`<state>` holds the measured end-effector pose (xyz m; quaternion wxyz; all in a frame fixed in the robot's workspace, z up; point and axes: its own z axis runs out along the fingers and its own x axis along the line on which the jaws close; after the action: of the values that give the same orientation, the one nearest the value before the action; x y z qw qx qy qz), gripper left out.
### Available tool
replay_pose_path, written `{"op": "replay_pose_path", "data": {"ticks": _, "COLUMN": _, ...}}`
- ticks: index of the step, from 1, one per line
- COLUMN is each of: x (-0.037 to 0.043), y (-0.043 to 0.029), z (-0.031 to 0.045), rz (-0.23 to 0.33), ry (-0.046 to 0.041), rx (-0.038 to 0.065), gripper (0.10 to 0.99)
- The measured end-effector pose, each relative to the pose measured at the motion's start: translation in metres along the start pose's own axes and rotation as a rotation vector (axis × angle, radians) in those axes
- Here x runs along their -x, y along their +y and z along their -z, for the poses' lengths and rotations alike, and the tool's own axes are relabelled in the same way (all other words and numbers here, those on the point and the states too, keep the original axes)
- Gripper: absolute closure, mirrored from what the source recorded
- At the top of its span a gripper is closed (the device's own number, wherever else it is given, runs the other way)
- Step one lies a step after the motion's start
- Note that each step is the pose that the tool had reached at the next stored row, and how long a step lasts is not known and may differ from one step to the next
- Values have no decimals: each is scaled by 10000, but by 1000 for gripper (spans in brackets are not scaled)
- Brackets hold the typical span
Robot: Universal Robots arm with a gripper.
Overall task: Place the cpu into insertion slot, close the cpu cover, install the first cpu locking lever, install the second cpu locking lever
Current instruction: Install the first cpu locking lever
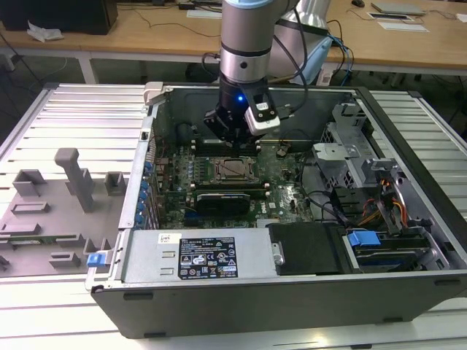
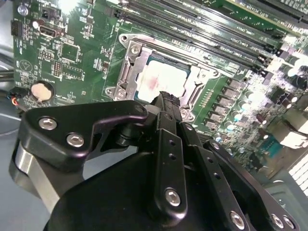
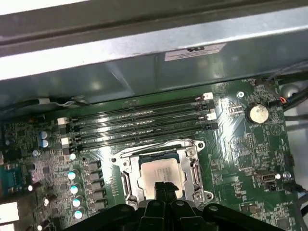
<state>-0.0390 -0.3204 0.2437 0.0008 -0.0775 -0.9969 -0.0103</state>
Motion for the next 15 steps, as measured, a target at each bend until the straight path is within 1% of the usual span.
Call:
{"op": "replay_pose_path", "data": {"ticks": 1, "x": 9, "y": 1, "z": 0, "rz": 134, "ry": 27, "rx": -5, "gripper": 980}}
{"op": "replay_pose_path", "data": {"ticks": 2, "x": 20, "y": 3, "z": 0, "rz": 386, "ry": 41, "rx": -7, "gripper": 980}}
{"op": "replay_pose_path", "data": {"ticks": 4, "x": 21, "y": 3, "z": -1, "rz": 631, "ry": 46, "rx": -9, "gripper": 980}}
{"op": "replay_pose_path", "data": {"ticks": 5, "x": 21, "y": 3, "z": -2, "rz": 894, "ry": 49, "rx": -10, "gripper": 980}}
{"op": "replay_pose_path", "data": {"ticks": 7, "x": 21, "y": 3, "z": -3, "rz": 1221, "ry": 55, "rx": -11, "gripper": 980}}
{"op": "replay_pose_path", "data": {"ticks": 9, "x": 21, "y": 3, "z": -4, "rz": 1864, "ry": 68, "rx": -13, "gripper": 980}}
{"op": "replay_pose_path", "data": {"ticks": 12, "x": 35, "y": 5, "z": -6, "rz": 2280, "ry": 77, "rx": -14, "gripper": 980}}
{"op": "replay_pose_path", "data": {"ticks": 14, "x": 71, "y": 8, "z": -6, "rz": 2468, "ry": 98, "rx": -16, "gripper": 980}}
{"op": "replay_pose_path", "data": {"ticks": 15, "x": 73, "y": 2, "z": -6, "rz": 2489, "ry": 103, "rx": -20, "gripper": 980}}
